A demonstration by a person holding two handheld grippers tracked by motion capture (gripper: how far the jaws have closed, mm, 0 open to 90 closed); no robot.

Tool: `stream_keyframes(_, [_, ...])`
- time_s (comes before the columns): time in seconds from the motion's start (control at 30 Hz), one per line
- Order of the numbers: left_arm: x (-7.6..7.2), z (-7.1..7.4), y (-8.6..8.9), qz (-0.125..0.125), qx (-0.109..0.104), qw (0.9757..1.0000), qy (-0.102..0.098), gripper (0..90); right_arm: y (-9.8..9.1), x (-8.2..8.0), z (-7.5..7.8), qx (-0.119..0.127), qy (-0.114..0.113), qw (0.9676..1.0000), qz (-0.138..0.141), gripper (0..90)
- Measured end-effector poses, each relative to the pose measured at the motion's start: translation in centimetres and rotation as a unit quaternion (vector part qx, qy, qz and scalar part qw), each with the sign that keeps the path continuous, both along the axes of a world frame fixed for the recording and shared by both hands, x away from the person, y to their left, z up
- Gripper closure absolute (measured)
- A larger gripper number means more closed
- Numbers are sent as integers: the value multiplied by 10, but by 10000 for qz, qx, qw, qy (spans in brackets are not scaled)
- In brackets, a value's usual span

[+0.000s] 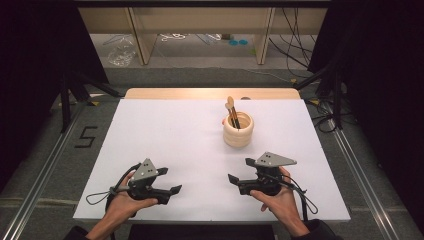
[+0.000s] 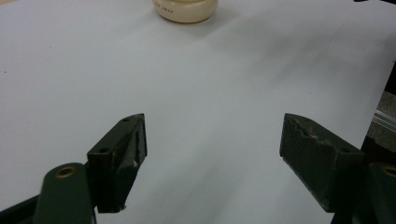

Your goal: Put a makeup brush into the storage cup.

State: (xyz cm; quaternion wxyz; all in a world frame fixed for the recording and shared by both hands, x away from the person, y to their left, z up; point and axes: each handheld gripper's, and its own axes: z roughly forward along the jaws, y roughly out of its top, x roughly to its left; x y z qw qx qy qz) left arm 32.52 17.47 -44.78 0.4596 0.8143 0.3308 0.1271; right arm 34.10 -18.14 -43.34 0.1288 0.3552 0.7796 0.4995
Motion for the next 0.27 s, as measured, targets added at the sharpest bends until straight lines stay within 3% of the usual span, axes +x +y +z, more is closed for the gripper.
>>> stream_keyframes(0.27, [1, 0, 0, -29, 8, 10000, -18, 231, -1, 0, 0, -71, 57, 10000, -13, 164])
